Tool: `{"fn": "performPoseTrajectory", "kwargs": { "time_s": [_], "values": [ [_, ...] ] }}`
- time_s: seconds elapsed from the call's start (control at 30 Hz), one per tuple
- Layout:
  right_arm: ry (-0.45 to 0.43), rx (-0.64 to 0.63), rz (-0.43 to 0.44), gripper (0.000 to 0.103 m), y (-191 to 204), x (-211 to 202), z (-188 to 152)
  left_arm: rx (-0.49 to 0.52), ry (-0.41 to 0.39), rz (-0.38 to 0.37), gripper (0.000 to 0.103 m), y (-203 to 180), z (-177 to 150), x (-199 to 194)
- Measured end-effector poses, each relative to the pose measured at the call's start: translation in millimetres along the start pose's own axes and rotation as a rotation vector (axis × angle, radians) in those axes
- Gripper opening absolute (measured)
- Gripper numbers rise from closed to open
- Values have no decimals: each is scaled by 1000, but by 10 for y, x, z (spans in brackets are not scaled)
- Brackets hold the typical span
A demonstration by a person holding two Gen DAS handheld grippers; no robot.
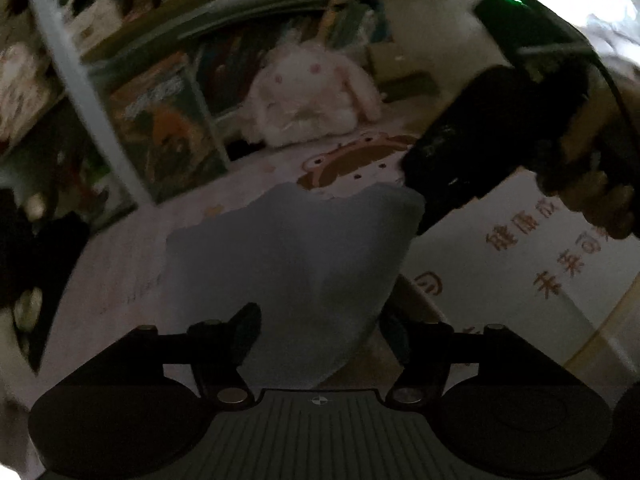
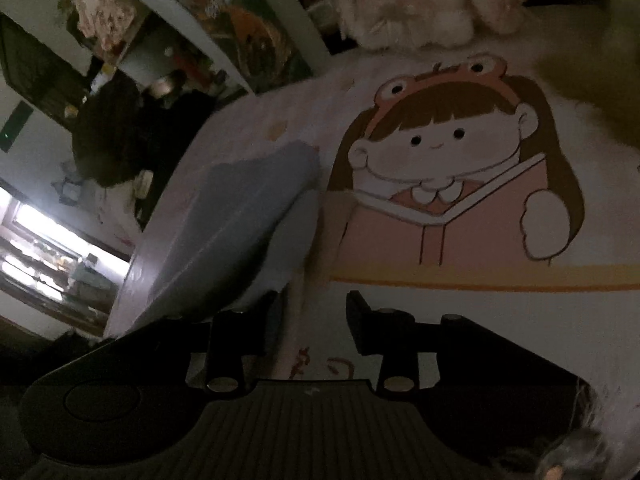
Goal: Fold clothes
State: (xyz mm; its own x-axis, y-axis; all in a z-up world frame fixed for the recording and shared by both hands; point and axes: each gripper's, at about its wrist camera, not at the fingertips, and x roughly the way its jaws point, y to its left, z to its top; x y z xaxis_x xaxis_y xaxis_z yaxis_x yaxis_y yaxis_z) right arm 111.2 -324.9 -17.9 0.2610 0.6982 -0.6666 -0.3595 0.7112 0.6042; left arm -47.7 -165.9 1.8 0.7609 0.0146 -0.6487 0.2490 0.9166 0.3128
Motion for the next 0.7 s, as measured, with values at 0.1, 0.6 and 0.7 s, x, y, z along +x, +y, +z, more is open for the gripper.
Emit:
{"fn": "performPoseTrajectory", "kwargs": {
  "time_s": [0.1,0.6,0.7],
  "values": [
    [9,-5,1,35,66,53,-23,133,-8,45,18,-110,-15,91],
    [23,-93,-127,33,198,198,-104,183,18,-50,26,5,-266,81],
    [-20,-28,-101,35,154,34,-82,50,-5,-160,45,247,-232,-93]
  ]
}}
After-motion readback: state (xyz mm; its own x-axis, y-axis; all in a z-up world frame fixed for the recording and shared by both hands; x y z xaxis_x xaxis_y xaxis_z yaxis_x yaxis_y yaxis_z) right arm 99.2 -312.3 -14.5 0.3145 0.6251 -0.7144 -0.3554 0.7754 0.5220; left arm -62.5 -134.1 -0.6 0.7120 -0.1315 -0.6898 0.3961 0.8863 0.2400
